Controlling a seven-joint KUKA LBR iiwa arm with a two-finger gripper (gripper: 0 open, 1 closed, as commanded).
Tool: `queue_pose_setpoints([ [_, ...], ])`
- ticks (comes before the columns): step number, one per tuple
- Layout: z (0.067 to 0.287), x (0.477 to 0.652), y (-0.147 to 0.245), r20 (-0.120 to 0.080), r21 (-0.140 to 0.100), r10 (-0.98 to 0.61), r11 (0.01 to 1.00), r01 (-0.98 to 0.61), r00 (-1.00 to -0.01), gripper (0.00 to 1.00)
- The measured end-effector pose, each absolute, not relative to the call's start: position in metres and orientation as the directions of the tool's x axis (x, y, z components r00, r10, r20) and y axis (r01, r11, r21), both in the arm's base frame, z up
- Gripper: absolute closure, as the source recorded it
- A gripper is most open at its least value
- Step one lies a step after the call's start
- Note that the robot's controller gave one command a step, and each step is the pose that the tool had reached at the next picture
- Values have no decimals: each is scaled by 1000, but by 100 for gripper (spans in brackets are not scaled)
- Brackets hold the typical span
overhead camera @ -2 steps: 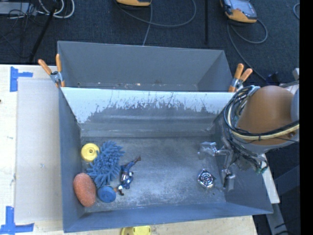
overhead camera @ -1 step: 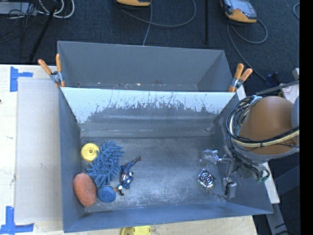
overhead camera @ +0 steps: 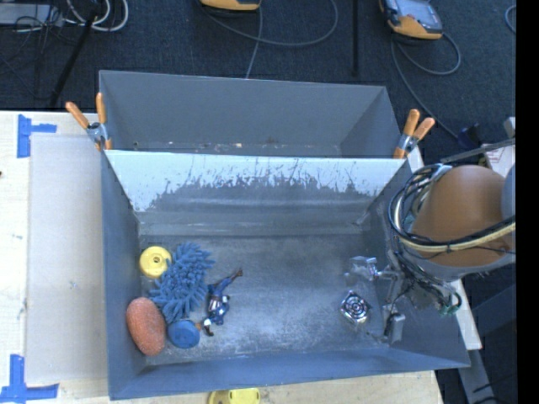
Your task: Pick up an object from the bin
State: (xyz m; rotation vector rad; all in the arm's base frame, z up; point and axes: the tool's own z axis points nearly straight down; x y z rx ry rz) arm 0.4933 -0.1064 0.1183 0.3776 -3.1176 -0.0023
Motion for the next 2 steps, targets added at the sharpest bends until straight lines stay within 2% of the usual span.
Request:
queue_pose_setpoints([
  [2,135,494,-63,-1,2,-332,943,-332,-943,0],
])
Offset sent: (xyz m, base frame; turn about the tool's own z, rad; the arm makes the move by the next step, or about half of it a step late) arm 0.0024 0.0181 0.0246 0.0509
